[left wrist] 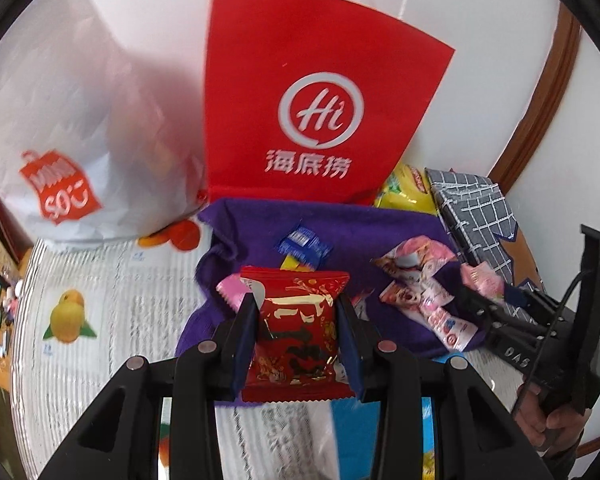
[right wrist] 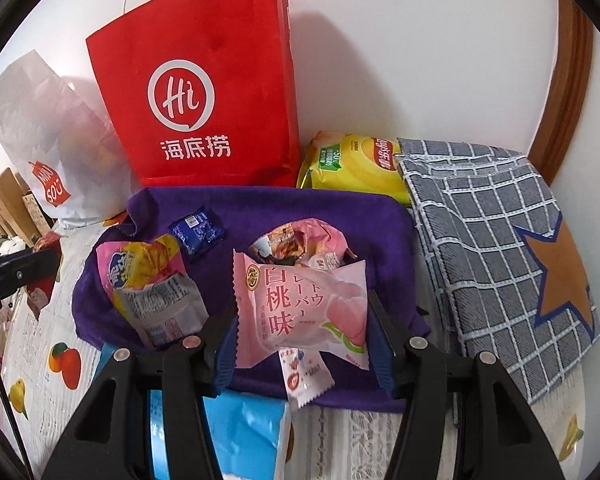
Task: Organize snacks
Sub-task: 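Carry the pink candy and red packet over the purple towel with both grippers, then open the right gripper over the towel while the left gripper releases the red packet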
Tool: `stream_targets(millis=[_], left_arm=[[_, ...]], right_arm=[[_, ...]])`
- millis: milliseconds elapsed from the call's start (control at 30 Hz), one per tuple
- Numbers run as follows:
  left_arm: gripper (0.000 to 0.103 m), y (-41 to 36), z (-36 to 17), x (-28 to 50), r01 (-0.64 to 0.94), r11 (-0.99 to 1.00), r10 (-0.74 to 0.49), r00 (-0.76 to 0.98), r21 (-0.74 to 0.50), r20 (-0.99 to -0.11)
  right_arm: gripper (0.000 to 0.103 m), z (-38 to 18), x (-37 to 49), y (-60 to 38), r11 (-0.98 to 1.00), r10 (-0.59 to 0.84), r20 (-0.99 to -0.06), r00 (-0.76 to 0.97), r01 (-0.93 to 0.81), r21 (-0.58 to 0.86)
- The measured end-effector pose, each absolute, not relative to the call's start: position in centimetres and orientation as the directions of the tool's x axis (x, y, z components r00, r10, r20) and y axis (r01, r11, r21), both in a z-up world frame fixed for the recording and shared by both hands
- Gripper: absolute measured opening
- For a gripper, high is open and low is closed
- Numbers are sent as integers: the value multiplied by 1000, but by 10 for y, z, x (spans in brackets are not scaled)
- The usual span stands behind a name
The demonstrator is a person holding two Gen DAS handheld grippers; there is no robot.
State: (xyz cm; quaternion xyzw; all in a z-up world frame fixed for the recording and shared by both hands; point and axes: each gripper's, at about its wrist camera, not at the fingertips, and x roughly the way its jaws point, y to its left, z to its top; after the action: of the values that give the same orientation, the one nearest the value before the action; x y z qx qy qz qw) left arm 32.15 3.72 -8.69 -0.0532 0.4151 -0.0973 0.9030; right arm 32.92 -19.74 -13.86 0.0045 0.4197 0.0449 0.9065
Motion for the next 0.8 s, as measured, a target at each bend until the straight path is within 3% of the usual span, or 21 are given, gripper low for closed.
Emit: stream_targets(millis=[800], left_arm=[[37, 1, -128, 370, 173, 971, -235, 564, -165, -792]], right_arm=[[57, -174, 368, -202, 995, 90, -788, 609, -94, 41]])
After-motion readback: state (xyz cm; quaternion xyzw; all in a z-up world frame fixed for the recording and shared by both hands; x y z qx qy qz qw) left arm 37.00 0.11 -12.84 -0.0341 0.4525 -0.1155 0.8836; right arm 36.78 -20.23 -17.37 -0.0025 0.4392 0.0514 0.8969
